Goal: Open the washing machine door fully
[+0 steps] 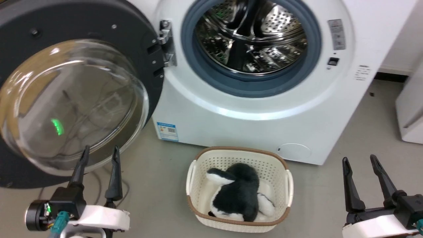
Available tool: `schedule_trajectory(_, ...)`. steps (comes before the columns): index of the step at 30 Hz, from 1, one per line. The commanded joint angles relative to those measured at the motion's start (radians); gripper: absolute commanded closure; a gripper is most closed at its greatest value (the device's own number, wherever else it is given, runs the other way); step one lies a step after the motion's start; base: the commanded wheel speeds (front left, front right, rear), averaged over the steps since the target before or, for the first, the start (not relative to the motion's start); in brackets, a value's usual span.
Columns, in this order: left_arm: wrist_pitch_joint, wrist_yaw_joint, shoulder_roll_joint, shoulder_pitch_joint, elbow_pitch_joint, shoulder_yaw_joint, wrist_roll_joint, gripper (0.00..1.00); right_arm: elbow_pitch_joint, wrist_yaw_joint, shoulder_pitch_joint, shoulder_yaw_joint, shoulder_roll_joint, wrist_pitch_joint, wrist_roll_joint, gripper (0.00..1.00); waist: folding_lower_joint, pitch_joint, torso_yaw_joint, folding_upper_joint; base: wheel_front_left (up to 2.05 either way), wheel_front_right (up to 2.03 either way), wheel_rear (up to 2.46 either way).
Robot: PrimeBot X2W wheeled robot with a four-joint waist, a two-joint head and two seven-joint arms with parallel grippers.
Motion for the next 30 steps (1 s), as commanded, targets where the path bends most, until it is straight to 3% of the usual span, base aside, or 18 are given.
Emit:
schedule_trajectory(1,-0.001,0.005,-0.007,0.019,-0.003,-0.006,-0.003,0.00,0.000,0.005,0.020,0.000,0.002,-0.004,0.001,0.00,0.0001,-0.009,-0.025,0.0000,0.00,0.00,0.00)
schedule_trajectory(13,-0.001,0.027,-0.014,0.065,0.019,-0.032,-0.011,0.00,-0.005,0.005,0.038,0.003,0.002,-0.004,0.004,0.00,0.0001,-0.019,-0.122,0.0000,0.00,0.00,0.00)
schedule_trajectory(26,-0.001,0.036,-0.016,0.084,0.039,-0.040,-0.026,0.00,-0.002,0.005,0.045,0.000,0.002,-0.004,0.010,0.00,0.0001,-0.026,-0.177,0.0000,0.00,0.00,0.00)
schedule_trajectory(27,0.000,0.035,-0.017,0.076,0.038,-0.042,-0.025,1.00,-0.003,0.000,0.035,0.001,0.000,0.000,0.005,1.00,0.0001,-0.026,-0.177,0.0000,0.00,0.00,0.00)
schedule_trajectory(30,0.001,0.035,-0.017,0.076,0.037,-0.044,-0.025,1.00,-0.003,-0.002,0.034,0.001,0.000,0.001,0.004,1.00,0.0002,-0.026,-0.178,0.0000,0.00,0.00,0.00)
